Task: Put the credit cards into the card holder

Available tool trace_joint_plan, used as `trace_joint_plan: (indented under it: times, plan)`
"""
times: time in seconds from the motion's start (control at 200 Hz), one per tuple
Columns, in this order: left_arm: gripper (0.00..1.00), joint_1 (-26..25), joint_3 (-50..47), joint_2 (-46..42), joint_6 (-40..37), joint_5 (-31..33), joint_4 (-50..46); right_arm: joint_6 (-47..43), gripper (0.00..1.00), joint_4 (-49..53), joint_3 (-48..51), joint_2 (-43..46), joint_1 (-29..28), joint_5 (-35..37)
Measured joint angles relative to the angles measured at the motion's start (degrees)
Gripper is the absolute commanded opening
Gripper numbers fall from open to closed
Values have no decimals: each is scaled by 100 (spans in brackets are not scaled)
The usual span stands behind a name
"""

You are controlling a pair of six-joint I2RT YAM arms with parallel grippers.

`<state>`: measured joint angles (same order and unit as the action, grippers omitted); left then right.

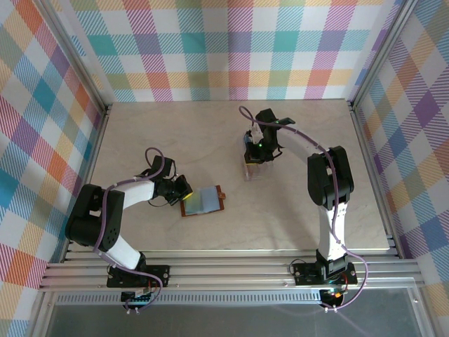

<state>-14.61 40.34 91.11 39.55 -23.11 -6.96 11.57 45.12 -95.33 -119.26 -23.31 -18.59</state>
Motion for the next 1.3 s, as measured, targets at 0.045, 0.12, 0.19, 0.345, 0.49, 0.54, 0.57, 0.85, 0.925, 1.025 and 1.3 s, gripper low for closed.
trace_joint_plan:
  times: [0.045,0.12,0.19,0.345,0.49,0.54,0.57,0.85,0.925,1.025,1.3]
  plan:
    - [0,0,0,0,0,0,0,15,0,0,4,24,0,31]
    - [0,0,0,0,0,2,0,59,0,4,13,74,2,74]
    - [0,0,0,0,0,0,0,109,0,7,13,116,2,133]
    - [0,0,0,0,0,0,0,155,0,22,15,201,7,223]
    - [0,0,0,0,0,0,0,210,0,22,70,328,11,317]
    - [0,0,0,0,0,0,0,247,0,31,90,376,11,374]
    - [0,0,0,0,0,0,0,260,0,35,92,400,11,417]
    - [0,0,0,-11,0,2,-2,448,0,-2,422,833,46,811]
    - [0,0,0,-15,0,2,-2,487,0,-15,494,1003,48,892]
    - [0,0,-4,-20,0,2,0,540,0,-74,560,1217,48,970]
    - [0,0,-31,-55,0,4,9,621,0,-337,844,1665,17,868]
